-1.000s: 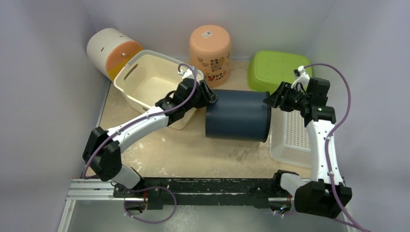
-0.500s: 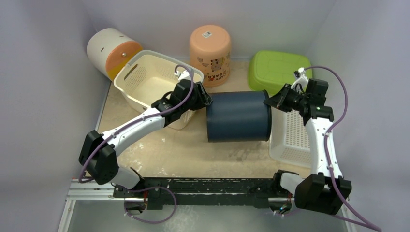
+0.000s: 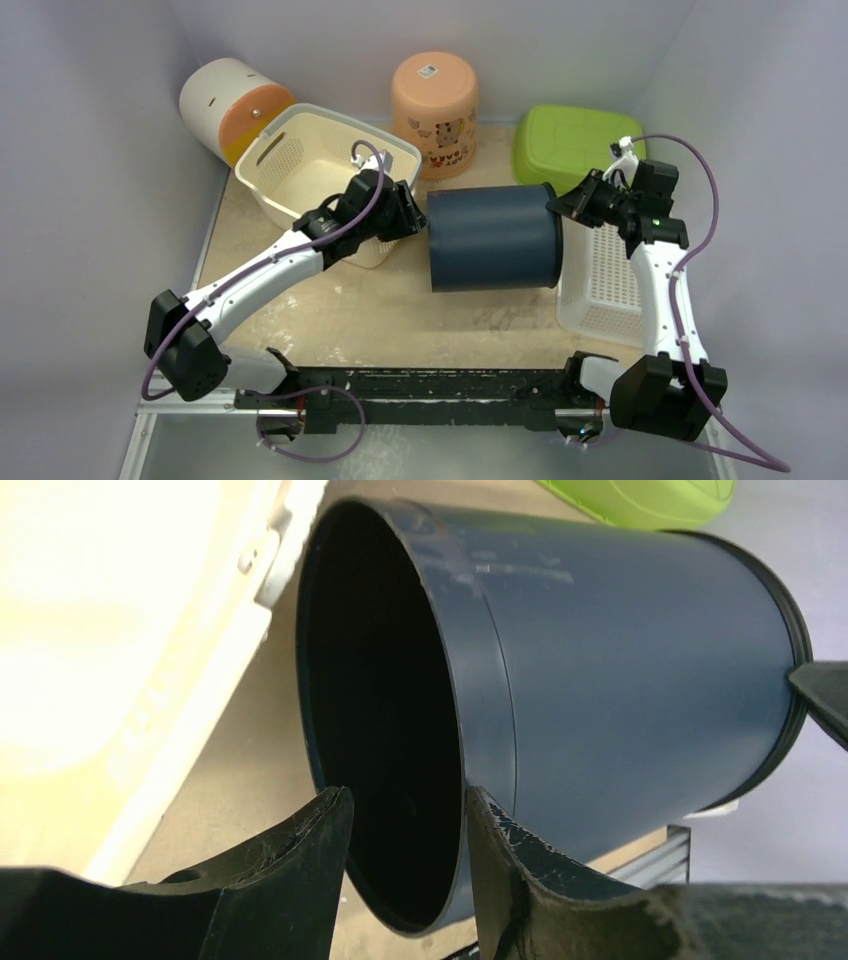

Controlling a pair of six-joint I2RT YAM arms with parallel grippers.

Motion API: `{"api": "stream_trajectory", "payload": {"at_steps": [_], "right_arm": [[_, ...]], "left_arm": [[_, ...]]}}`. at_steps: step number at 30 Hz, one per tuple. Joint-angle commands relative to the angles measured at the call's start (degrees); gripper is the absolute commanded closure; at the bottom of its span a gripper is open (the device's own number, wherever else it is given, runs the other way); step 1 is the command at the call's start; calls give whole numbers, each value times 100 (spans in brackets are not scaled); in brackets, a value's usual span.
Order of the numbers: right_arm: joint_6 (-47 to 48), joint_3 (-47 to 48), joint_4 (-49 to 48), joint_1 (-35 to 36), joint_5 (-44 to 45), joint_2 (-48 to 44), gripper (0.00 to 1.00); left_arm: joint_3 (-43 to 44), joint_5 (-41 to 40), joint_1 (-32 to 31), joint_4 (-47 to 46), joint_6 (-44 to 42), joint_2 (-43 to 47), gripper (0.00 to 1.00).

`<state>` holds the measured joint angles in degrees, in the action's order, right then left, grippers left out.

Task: Turn the large container upside down

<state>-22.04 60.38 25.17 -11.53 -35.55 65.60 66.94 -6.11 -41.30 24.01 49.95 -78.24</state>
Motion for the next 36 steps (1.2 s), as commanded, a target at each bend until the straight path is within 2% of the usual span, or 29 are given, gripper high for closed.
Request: {"api": "stream_trajectory", "payload": {"at_steps": [1, 4, 7, 12, 18, 21, 27, 31, 36], "right_arm": [[459, -53, 77, 37, 707, 142, 94], [524, 55, 101, 37, 715, 156, 95], [616, 259, 216, 37, 662, 163, 100], [702, 915, 285, 45, 603, 167, 100], [493, 1507, 268, 90, -281, 305, 100], [459, 1689, 323, 232, -391, 372, 100], [457, 2296, 562, 913, 75, 575, 100], [395, 2764, 842, 1800, 906, 831, 100], [535, 3350, 1595, 2405, 2161, 1217, 100]], "left_arm": [[-403, 416, -50, 176, 230, 174, 58], [-442, 434, -71, 123, 220, 120, 58], [-374, 508, -71, 127, 129, -99, 58], [-348, 661, -71, -4, 35, -429, 58], [-330, 751, -71, -32, -131, -667, 58], [-404, 749, -71, -24, -227, -750, 58], [-684, 793, -70, -300, -299, -969, 58], [-667, 800, -67, -405, -392, -1166, 58], [-622, 836, -71, -456, -448, -1259, 58]]}}
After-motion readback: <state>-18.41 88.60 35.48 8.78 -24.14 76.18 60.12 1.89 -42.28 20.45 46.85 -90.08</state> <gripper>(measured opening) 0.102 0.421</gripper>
